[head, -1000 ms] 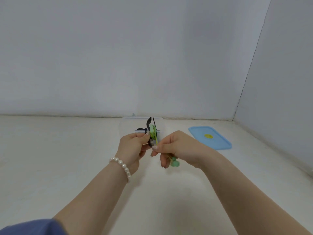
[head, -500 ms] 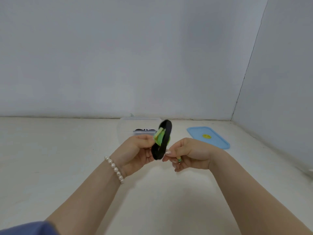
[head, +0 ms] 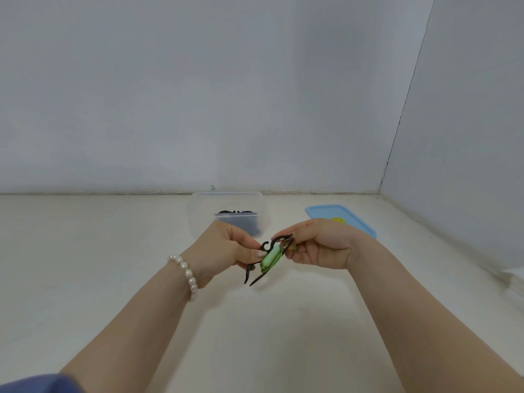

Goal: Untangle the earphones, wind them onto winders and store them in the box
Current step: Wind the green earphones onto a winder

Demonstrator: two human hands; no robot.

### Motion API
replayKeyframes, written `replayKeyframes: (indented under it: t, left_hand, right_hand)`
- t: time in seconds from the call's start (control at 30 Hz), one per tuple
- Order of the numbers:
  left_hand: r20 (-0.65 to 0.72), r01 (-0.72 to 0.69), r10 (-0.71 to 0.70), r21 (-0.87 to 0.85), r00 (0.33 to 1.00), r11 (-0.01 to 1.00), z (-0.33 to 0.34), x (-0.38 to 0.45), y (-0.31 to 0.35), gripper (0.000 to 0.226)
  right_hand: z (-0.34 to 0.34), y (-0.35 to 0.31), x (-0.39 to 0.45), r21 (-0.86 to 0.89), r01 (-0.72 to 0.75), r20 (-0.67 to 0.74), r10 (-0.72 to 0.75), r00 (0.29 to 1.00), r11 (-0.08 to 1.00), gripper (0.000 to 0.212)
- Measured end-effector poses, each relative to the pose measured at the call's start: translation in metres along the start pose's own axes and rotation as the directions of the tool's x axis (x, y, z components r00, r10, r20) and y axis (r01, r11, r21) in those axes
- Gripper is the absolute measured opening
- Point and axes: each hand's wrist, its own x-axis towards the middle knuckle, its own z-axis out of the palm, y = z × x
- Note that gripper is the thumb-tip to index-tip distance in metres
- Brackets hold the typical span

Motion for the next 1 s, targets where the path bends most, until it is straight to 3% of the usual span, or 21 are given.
replayKeyframes:
  t: [0.27,0.5,0.63,0.83,1.0]
  left_hand:
    - [-0.033,0.019,-0.018,0.018,0.999,1.0,-0.002,-0.002,0.003,0.009]
    - [-0.08,0.071,-0.07,0.012,0.994,0.997,0.0,-0.001,0.002,0.011]
    - [-0.074,0.11,-0.114,-0.051,0.991,0.993,-0.002,-0.001,0.0,0.013]
    - [-0.069,0.144,-0.147,-0.049,0.987,0.988,-0.002,-0.001,0.001,0.02]
    - [-0.064,0.16,-0.159,0.004,0.985,0.987,0.002,-0.001,0.001,0.011]
  right_hand:
    - [0.002,-0.001,-0.002,0.142,-0.013,0.047,0.007,0.999,0.99,0.028]
    - [0.006,-0.002,-0.002,-0.112,0.067,-0.034,-0.071,0.997,0.991,0.02]
    - [0.005,-0.002,-0.004,-0.077,0.069,-0.066,-0.074,0.995,0.995,0.004]
    - [0.007,-0.001,-0.002,-0.048,0.086,-0.085,-0.089,0.992,0.995,0.006]
    - [0.014,-0.001,0.0,-0.214,0.102,-0.118,-0.129,0.985,0.972,0.01]
